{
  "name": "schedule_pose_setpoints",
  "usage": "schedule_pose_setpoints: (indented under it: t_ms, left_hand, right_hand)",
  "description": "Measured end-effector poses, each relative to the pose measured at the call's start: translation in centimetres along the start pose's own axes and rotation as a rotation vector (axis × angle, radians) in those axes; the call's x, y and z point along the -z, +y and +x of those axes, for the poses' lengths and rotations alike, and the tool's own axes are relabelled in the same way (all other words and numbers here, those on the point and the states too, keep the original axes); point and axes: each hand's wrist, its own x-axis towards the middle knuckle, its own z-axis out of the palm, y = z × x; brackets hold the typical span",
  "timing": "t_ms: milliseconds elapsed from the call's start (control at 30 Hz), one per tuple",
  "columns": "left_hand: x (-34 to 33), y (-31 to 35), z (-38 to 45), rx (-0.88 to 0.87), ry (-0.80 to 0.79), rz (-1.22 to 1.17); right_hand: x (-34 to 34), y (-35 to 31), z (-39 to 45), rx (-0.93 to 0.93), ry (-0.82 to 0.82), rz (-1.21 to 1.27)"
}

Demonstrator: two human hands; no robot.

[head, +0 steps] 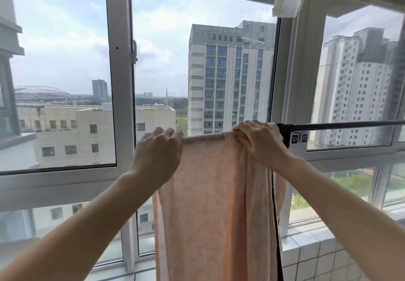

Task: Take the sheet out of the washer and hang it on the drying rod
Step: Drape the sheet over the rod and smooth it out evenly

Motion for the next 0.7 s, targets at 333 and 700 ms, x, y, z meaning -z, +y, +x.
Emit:
schedule_pose_setpoints:
  t_ms: [333, 700]
  left_hand:
    - [-3.9, 5.6, 4.5, -0.207, -0.038, -0.135]
    - [-5.5, 4.8, 4.9, -0.088, 0.099, -0.244]
  right_hand:
    - [-0.4, 0.6, -0.7, 0.027, 0.032, 0.048]
    - [0.4, 0.3, 0.0, -0.105, 0.078, 0.023]
